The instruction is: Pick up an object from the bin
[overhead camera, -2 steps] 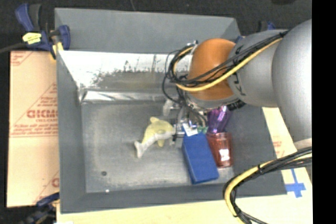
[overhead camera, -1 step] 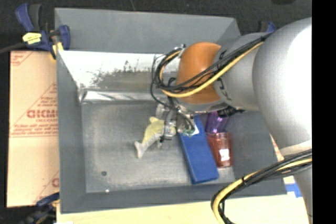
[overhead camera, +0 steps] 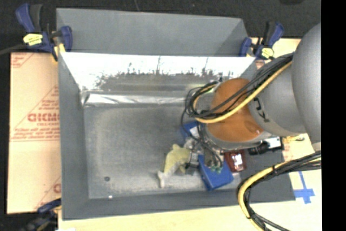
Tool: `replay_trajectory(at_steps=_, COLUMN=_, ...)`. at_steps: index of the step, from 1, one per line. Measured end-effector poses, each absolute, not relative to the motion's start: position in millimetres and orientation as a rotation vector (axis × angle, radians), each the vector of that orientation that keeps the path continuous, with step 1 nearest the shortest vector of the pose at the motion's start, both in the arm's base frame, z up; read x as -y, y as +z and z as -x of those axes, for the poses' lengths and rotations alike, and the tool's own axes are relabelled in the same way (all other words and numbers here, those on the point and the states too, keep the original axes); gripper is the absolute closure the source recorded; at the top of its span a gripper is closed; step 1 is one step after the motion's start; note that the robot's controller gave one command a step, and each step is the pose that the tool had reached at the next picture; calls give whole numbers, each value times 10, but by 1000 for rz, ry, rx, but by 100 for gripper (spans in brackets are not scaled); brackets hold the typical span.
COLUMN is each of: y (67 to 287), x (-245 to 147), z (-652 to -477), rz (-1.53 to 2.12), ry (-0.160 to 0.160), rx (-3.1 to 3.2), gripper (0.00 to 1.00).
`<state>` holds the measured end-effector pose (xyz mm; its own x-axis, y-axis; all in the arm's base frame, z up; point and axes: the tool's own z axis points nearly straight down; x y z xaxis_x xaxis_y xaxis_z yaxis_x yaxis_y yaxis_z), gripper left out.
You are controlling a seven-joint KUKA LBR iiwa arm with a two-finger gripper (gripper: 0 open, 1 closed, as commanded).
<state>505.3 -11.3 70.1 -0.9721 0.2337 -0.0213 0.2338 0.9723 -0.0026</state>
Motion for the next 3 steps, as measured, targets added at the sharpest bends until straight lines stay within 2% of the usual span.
replay_trajectory(at_steps=1, y=701, x=109, z=-5056, rz=-364, ry=-9, rx=-3099, gripper=100)
replay_trajectory(at_steps=2, y=1032, x=25, z=-4976, rz=-119, ry=-15, rx=-3126, gripper=100)
replay_trajectory(at_steps=3, y=1631, x=9, z=-5139, rz=-63, ry=-12, rx=-3120, gripper=100)
